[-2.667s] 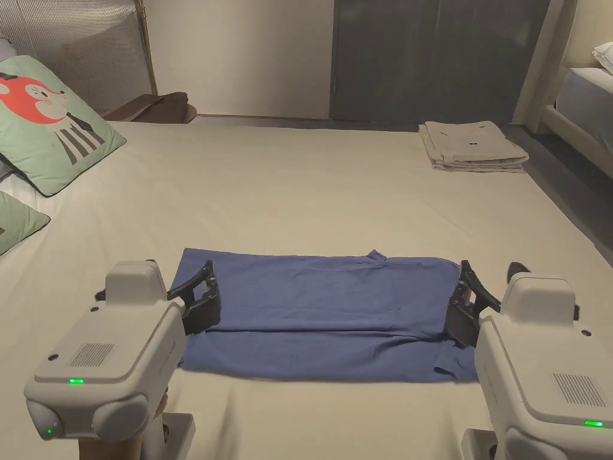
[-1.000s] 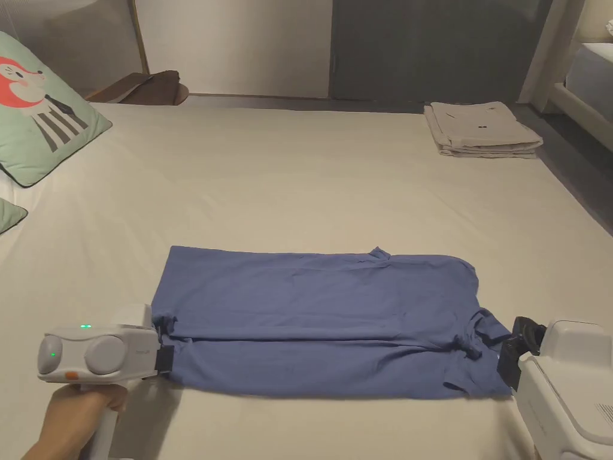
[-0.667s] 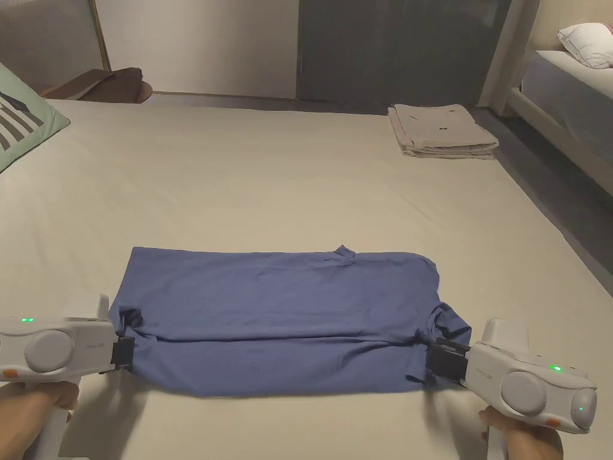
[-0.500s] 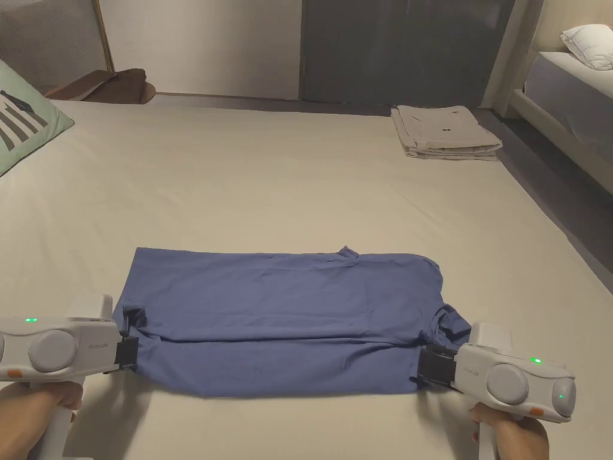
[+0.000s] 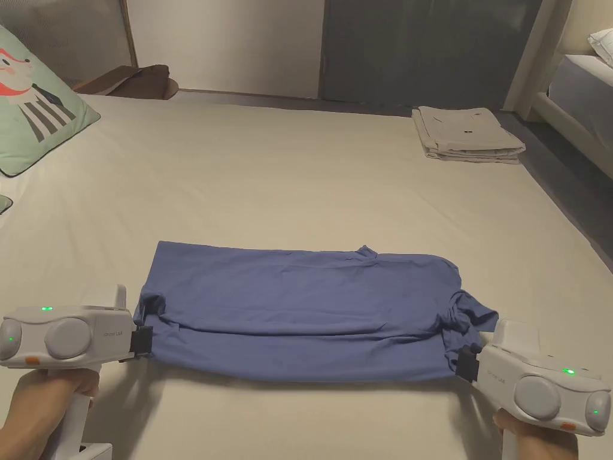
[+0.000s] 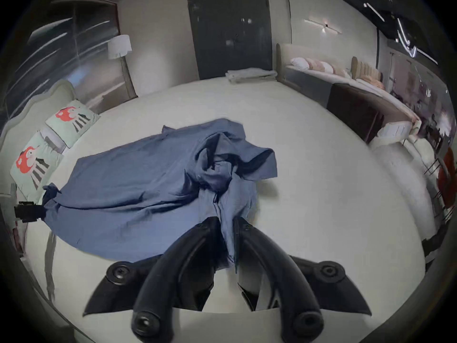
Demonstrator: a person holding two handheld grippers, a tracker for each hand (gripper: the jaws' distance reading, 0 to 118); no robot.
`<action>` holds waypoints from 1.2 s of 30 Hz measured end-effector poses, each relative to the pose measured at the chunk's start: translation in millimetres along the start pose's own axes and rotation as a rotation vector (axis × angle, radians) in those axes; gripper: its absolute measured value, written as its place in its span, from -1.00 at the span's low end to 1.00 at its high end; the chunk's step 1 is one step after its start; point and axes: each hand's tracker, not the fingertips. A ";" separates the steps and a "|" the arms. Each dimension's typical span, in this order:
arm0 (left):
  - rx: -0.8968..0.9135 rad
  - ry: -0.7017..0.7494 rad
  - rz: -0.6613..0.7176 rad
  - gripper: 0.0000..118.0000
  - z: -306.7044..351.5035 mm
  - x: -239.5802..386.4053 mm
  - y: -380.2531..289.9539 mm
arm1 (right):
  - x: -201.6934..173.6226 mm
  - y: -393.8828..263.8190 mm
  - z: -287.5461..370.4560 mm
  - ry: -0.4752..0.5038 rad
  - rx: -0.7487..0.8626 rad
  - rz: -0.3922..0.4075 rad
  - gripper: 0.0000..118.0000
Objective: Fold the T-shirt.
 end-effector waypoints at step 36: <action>0.018 -0.043 0.146 0.88 96.2 -5.6 -120.2 | -5.3 -86.7 123.0 0.000 0.082 -0.013 0.69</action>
